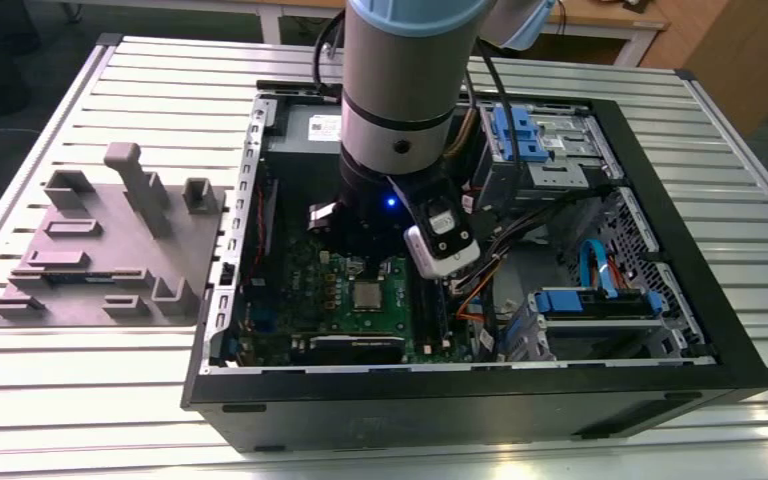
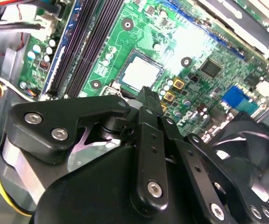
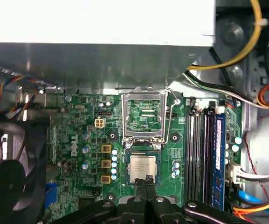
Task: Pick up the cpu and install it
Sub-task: 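Close the cpu cover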
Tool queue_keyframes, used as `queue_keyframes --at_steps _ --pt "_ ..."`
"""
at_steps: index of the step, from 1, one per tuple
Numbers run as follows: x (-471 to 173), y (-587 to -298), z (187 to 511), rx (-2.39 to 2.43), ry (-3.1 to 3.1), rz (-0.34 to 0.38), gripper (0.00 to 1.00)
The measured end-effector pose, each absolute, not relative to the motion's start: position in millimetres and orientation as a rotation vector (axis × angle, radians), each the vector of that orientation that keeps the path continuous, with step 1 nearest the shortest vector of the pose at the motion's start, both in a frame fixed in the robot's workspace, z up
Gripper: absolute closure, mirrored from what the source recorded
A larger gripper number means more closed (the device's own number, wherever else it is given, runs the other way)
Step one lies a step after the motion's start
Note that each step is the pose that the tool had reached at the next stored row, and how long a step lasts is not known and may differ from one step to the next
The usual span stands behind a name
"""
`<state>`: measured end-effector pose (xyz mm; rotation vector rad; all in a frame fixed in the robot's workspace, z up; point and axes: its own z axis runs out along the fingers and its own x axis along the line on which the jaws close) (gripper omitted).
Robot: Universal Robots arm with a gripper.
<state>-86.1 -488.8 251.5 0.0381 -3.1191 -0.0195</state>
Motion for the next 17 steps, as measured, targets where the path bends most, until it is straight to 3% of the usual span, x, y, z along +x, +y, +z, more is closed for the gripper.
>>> queue_keyframes --at_steps 17 --pt "-86.0 -488.8 250.7 0.355 -3.098 -0.016 0.90"
